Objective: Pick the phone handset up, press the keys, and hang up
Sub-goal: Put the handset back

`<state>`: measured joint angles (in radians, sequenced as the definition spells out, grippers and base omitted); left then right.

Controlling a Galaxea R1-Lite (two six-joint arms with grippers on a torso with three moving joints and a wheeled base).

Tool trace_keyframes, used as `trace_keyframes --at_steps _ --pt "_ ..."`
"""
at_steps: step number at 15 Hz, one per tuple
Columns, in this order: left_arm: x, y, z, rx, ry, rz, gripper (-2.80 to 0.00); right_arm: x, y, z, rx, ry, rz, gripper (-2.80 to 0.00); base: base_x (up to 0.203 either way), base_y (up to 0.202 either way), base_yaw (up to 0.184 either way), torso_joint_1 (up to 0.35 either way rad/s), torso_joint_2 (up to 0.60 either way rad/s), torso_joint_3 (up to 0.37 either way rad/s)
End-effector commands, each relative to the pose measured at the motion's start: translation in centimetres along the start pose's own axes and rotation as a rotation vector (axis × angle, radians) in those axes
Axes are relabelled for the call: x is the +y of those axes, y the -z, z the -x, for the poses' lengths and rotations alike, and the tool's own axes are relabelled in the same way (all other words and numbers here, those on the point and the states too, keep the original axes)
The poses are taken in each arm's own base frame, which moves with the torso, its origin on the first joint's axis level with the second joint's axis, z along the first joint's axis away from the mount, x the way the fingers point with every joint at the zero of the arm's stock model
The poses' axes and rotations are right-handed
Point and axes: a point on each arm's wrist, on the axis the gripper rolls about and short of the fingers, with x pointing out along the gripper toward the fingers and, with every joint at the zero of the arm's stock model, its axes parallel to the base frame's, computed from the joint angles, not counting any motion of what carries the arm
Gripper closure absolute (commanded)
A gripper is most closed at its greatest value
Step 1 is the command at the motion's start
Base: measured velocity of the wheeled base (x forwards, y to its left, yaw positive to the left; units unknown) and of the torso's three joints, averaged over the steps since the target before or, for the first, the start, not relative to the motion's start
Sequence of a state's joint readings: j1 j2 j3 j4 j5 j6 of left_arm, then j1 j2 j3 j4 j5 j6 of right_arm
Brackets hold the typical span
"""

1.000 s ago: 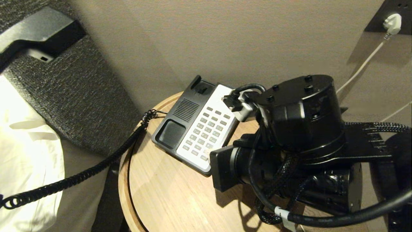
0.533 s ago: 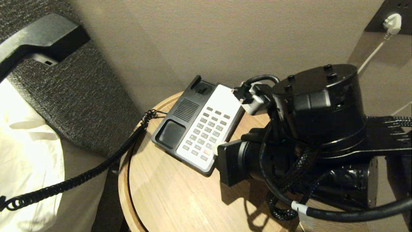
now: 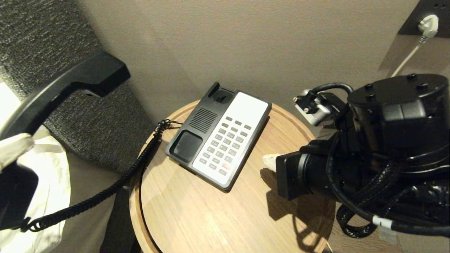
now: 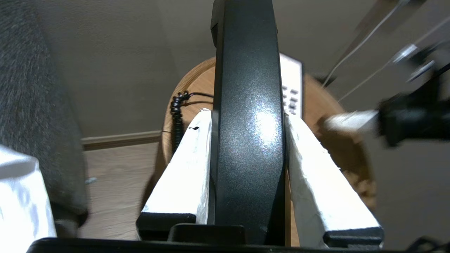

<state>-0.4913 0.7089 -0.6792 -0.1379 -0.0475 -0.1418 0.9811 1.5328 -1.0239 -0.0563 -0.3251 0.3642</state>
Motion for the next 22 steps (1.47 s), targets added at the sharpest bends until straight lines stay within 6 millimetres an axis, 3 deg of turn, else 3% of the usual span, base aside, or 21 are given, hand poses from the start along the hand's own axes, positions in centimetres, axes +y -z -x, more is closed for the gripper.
trace_keyframes --at_steps 1,7,10,15,22 --pt "0.1 0.2 -3.3 0.092 0.009 -0.050 0.00 -0.6 -0.6 1.1 -0.034 0.005 -0.019 0.00 0.000 0.000 0.000 0.000 0.00 0.000" --pt "-1.3 0.9 -11.6 0.248 0.101 -0.052 0.00 -1.7 -1.0 1.4 -0.051 0.040 -0.036 0.00 0.000 0.000 0.000 0.000 0.00 0.000" --pt "-1.9 1.9 -14.3 0.295 0.107 -0.030 0.00 -2.0 -1.3 1.4 -0.061 0.050 -0.044 0.00 0.000 0.000 0.000 0.000 0.00 0.000" --pt "-1.9 4.0 -16.7 0.263 0.111 -0.078 0.00 -2.2 -1.3 1.8 -0.066 0.049 -0.048 0.00 0.000 0.000 0.000 0.000 0.00 0.000" --pt "-1.3 4.8 -18.2 0.248 0.061 -0.110 0.00 -2.3 -1.2 2.1 -0.066 0.048 -0.048 0.00 0.000 0.000 0.000 0.000 0.00 0.000"
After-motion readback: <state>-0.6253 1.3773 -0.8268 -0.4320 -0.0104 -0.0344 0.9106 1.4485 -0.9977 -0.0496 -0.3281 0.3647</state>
